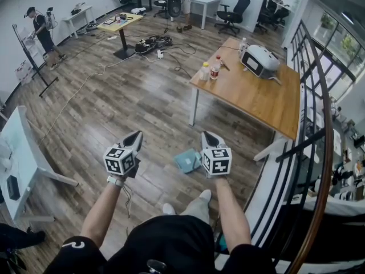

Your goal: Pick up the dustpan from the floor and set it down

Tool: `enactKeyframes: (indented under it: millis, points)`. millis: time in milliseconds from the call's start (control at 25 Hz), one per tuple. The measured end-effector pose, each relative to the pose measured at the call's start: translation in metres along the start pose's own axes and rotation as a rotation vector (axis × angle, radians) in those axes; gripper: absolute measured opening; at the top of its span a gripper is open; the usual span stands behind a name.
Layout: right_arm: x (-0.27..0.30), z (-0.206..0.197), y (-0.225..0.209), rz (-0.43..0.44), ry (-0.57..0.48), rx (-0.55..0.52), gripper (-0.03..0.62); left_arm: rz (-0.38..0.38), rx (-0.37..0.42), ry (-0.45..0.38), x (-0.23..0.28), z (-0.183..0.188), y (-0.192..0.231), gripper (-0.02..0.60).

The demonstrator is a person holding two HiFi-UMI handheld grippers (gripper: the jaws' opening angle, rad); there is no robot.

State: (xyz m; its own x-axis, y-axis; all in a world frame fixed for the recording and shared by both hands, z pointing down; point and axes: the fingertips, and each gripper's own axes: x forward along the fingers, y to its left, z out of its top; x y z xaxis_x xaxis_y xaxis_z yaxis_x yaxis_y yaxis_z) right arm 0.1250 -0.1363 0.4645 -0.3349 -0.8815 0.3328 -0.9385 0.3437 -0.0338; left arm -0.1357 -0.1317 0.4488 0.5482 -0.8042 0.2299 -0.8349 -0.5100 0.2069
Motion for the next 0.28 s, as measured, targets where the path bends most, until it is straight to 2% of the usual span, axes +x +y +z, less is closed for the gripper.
enactKeyframes:
  millis: [280]
  points:
    - [-0.0066,0.0006,-0.0003,0.005,0.004,0.003,-0.005,-0.001,-0.003,-0.001,-0.0026,-0.0023,-0.0046,-0.006]
